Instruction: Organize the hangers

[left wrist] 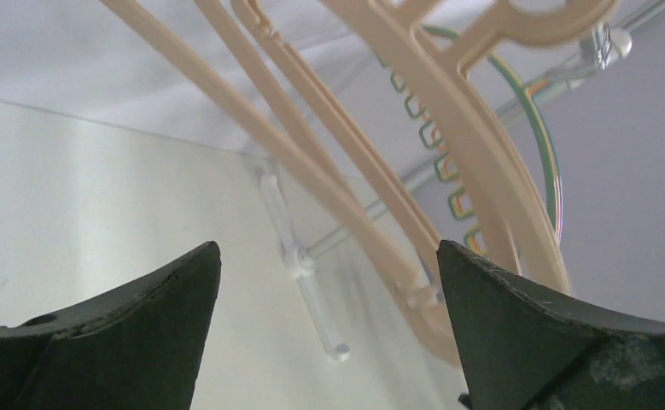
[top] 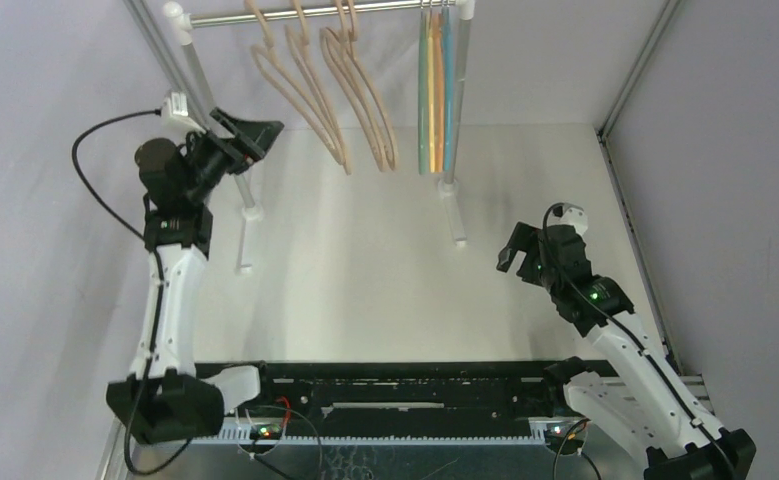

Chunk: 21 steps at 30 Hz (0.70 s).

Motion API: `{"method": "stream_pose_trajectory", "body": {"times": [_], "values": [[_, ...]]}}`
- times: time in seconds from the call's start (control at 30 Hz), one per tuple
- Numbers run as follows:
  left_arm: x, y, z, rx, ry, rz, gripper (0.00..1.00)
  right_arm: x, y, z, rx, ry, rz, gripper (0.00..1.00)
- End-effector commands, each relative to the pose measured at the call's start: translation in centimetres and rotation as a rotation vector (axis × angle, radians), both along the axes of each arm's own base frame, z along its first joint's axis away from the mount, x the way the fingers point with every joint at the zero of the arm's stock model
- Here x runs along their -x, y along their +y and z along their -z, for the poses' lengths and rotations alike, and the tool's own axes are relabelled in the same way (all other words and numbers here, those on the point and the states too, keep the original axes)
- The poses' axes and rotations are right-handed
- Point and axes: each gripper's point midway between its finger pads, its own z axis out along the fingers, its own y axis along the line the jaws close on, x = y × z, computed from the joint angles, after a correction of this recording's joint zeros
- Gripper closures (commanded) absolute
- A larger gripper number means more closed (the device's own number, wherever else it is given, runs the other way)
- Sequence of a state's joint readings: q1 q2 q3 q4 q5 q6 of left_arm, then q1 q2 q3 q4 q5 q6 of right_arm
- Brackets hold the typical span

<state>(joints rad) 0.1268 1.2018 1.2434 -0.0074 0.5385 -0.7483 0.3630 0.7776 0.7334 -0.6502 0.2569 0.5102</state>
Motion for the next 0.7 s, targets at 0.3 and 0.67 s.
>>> {"method": "stream_pose_trajectory", "body": {"times": [0.3, 0.67], "values": [[7.9, -0.6, 9.8, -0.333, 0.039, -0.06, 0.0, -3.0, 4.2, -4.6, -0.032, -0.205, -0.108, 0.0], [6.2, -1.5, 17.8, -0.447, 0.11, -0.057, 0.01, -6.0, 5.3, -5.4, 0.076, -0.203, -0.081, 0.0]]}}
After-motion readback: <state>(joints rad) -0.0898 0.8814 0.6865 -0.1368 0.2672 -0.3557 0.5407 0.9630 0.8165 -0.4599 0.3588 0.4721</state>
